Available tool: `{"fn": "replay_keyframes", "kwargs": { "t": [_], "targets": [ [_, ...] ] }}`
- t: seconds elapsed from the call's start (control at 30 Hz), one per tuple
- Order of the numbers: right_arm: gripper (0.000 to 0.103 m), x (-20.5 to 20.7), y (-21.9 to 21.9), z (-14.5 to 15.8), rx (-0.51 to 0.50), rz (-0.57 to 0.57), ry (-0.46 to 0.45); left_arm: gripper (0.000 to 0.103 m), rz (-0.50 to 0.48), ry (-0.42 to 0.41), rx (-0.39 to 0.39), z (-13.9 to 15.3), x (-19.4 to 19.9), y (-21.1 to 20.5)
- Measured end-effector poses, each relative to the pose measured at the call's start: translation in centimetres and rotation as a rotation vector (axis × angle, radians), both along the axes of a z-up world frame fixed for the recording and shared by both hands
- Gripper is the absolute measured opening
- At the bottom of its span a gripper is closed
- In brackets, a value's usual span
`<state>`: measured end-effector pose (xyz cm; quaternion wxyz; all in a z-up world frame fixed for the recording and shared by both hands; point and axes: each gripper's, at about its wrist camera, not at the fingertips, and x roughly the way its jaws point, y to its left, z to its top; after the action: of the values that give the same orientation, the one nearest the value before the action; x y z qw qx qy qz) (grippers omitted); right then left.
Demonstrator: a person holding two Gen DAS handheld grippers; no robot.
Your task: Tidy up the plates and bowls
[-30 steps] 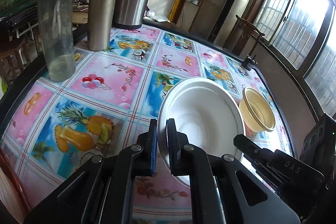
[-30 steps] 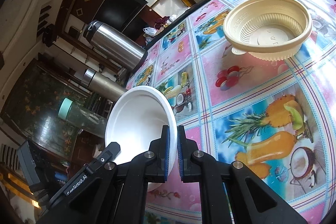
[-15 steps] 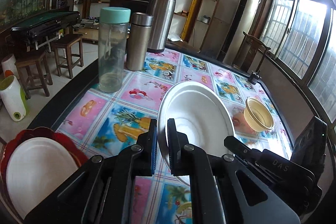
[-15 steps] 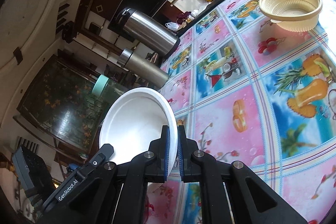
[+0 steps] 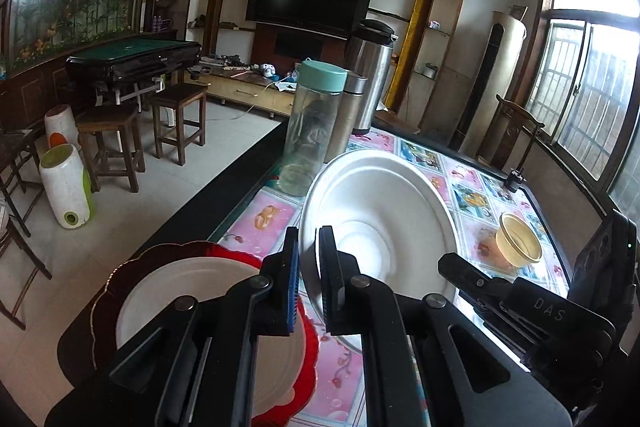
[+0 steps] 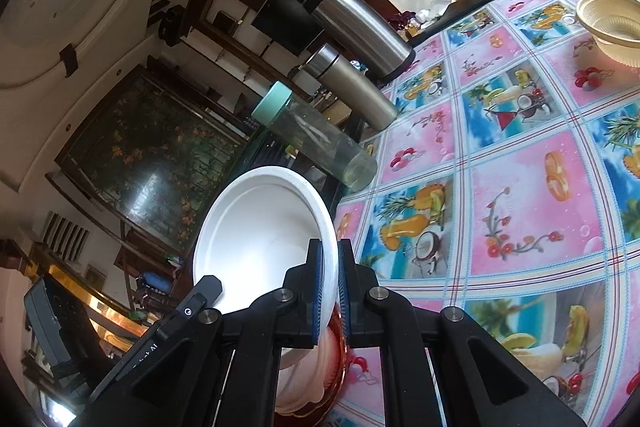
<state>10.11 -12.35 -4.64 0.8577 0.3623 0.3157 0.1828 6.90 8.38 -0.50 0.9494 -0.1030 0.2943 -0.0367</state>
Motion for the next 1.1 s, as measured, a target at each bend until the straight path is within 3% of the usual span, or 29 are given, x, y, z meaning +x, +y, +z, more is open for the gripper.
{"fn": "replay_keyframes", "kwargs": {
  "t": [0.47,1.1],
  "targets": [
    [0.008,-1.4,5.0,-0.1,-0.042,0.088,0.007,0.008,0.083,0.010,0.014,-1.1,-2.2,3.6],
    [0.007,-1.8,10.2,-2.3,-0.137,0.170,0.085,0.010,0.121,0.143,0.015,-5.5,-2.2,7.5]
  ]
}}
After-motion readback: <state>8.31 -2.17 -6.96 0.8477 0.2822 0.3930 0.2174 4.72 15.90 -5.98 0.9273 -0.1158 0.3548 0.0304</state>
